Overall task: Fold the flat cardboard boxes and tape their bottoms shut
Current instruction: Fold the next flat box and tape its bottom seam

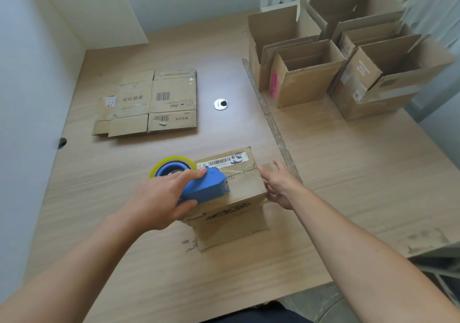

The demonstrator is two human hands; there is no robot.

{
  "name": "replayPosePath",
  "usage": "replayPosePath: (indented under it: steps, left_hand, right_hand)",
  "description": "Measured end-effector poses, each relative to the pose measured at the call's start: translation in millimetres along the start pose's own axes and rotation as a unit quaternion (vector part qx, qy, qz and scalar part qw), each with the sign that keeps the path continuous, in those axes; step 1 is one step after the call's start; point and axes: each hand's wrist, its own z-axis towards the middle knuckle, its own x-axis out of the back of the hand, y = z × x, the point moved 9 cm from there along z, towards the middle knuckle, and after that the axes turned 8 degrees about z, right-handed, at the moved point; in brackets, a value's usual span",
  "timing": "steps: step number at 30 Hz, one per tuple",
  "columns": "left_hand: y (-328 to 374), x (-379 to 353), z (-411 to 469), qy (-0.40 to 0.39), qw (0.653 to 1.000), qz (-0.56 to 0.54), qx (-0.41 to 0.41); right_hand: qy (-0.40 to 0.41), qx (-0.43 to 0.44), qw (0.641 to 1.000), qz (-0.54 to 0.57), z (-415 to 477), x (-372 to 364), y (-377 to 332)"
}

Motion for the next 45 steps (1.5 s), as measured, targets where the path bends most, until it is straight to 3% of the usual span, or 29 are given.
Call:
replayPosePath:
  steps: [4,9,14,16,20,22,28,32,39,45]
  left_hand:
    - [1,2,0,0.006,1.000,0.012,0.007]
    - [1,4,-1,0.020,1.000,0.011,0.014]
    - [2,6,1,0.038,0.999,0.007,0.013]
    - [3,7,1,0.045,0.999,0.003,0.008]
    - [3,8,2,0.054,0.999,0.001,0.003]
    - [4,8,0,0.060,0.998,0.001,-0.001]
    - [8,17,-5,0.075,0.996,-0.016,-0.033]
    - [8,29,-6,0.077,0.995,0.035,-0.051]
    - [-32,41,-10,-0.008,1.000,0.002,0.003]
    - [-73,35,-22,-0.077,0.989,-0.123,0.022]
  right_hand:
    - [0.108,0.209,0.953,-0.193,-18,6,-47]
    - [0.076,0.257,0.938,-0.219,-29,-14,-49]
    - [0.098,0.311,0.911,-0.252,-38,-23,-50]
    - [0.103,0.315,0.911,-0.244,-38,-23,-49]
    - [0.074,0.271,0.952,-0.118,-29,-26,-33]
    - [0.065,0.269,0.956,-0.093,-27,-28,-28]
    - [0.062,0.285,0.952,-0.095,-24,-28,-26]
    - [0.072,0.304,0.942,-0.122,-25,-29,-27]
    - [0.066,0.310,0.941,-0.121,-25,-29,-27]
    - [0.080,0.319,0.933,-0.144,-27,-29,-28]
